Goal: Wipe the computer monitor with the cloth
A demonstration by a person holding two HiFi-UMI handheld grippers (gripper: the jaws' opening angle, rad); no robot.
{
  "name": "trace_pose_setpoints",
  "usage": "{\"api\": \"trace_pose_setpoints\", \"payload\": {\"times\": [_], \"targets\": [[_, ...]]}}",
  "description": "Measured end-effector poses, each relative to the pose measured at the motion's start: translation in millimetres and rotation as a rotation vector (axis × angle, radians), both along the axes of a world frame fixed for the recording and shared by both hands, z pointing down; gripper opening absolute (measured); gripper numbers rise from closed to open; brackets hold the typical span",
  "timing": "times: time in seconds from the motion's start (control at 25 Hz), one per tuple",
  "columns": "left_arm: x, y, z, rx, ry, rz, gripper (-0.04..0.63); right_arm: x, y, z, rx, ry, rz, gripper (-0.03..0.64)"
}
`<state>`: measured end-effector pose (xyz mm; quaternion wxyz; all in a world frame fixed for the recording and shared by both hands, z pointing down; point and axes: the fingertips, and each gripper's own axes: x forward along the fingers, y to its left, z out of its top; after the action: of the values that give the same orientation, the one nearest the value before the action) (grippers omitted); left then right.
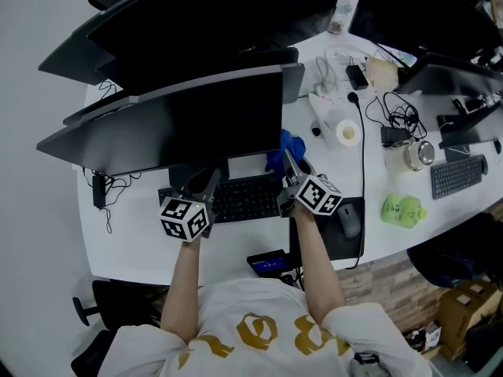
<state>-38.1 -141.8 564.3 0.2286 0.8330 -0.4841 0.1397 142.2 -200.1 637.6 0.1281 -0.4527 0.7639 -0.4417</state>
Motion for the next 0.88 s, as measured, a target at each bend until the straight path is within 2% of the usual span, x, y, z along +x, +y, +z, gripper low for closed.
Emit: {"api": "trace_pose_setpoints", "payload": {"times": [0.28, 0.56, 0.88], "targets": [[-16.5, 4.7, -0.5, 0.0, 0.022, -0.038, 0.001, -2.0, 1.3, 3.2, -0.031, -0.063, 0.025, 0.121], [-26.6, -0.6, -8.1, 0.014, 0.065, -0.031, 0.001, -6.4, 5.5, 4.3, -0.065, -0.218, 0.106, 0.12], [-41.4, 2.7, -5.9, 0.005, 0.086, -0.03, 0.0, -17.5, 11.8, 8.5, -0.104, -0.326, 0.157, 0.121]]}}
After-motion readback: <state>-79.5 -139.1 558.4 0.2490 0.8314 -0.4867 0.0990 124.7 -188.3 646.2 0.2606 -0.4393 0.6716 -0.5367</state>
